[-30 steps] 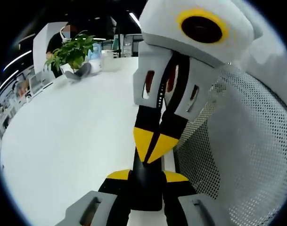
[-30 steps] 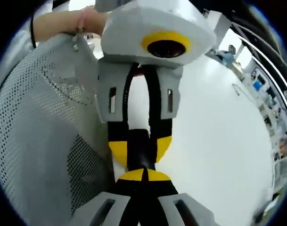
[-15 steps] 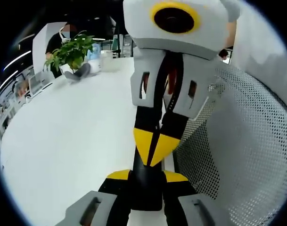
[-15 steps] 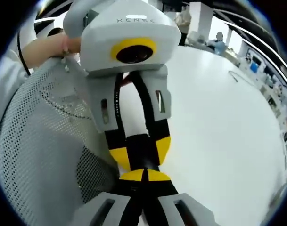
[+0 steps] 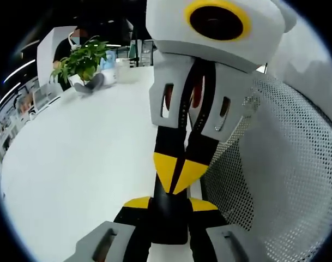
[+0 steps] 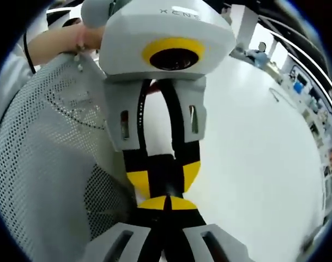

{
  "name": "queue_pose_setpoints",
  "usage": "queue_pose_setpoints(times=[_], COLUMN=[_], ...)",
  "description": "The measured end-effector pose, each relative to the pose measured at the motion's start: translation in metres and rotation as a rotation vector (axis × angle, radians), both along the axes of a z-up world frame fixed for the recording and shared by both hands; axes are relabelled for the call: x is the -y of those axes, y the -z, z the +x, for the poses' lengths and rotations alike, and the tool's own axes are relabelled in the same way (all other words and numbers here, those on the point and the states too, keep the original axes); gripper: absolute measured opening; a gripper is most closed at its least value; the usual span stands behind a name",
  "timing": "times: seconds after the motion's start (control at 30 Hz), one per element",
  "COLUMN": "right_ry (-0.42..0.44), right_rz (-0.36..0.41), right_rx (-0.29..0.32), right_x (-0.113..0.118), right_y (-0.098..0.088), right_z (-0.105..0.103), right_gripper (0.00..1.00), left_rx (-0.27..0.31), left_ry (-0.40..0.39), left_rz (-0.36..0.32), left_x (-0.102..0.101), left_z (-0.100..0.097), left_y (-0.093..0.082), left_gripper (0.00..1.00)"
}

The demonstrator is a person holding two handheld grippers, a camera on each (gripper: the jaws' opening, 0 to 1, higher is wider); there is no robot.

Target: Press the specified remote control buttons in sequence, fully releasing each button before pressing the next.

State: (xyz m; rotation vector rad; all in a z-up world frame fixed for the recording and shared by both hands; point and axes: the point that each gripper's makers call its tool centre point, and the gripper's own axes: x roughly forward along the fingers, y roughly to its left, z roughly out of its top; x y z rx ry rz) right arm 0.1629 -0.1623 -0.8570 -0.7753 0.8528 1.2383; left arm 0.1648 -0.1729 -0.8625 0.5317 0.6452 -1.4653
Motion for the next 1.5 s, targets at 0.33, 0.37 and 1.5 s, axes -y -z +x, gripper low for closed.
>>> queue_pose_setpoints(times=[0.33, 0.37, 1.5], right_ry=[0.026, 0.024, 0.016], right_rz=[0.045, 0.049, 0.266], right_rx=[-0.022, -0.023, 0.056], right_x=[0.001, 0.0011, 0.0016], right_y=[-0.0008, -0.001, -0.0024], right_z=[-0.0011, -0.0012, -0.0029], right_gripper=[0.0, 0.0, 0.0], left_rx=[0.035, 0.038, 0.043], left_ry=[0.002, 0.001, -0.05], left_rz=[0.029, 0.032, 0.051], left_x=[0.0003, 0.0005, 0.0014], left_z=[-0.0003, -0.0004, -0.0009], left_y=[0.0006, 0.0004, 0.0029], left_gripper=[0.24, 0.24, 0.25])
